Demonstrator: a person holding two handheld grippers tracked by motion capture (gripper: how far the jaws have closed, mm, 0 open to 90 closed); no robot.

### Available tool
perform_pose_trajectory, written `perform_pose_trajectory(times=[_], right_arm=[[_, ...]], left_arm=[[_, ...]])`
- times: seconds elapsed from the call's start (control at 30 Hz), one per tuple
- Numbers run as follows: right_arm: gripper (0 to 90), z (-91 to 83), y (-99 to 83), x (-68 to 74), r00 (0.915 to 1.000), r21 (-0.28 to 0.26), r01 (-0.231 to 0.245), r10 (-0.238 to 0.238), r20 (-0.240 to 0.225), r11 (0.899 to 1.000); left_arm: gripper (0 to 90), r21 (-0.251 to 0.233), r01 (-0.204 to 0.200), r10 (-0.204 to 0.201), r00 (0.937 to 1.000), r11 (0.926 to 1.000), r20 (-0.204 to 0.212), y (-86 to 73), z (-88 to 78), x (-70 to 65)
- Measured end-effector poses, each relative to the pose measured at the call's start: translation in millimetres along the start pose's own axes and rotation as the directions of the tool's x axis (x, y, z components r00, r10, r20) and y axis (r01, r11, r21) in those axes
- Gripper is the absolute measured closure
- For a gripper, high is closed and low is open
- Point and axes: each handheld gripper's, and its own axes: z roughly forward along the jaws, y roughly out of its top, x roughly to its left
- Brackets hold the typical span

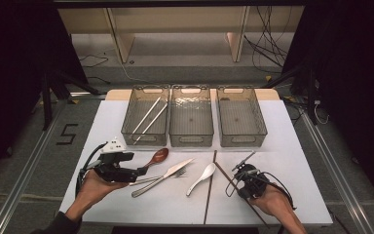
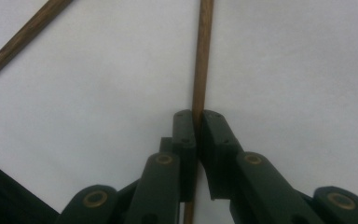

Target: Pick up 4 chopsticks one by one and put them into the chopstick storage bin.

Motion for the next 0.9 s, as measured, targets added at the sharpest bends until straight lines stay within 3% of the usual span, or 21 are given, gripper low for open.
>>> perform_pose_trajectory(times=[0.53, 0.9], right_arm=[[85.8, -4.6, -5.3, -6.5, 0.9993, -0.004, 0.034, -0.034, 0.016, 0.999], [85.8, -19.7, -5.0, -11.0, 0.9978, -0.088, 0.057, -0.054, 0.039, 0.994]], left_arm=[[22.5, 0.002, -0.001, 0.001, 1.0000, 1.0000, 0.002, 0.2, 0.2, 0.4], [22.5, 0.012, -0.004, 0.004, 0.9998, 0.9999, 0.019, 0.5, 2.4, -0.4]])
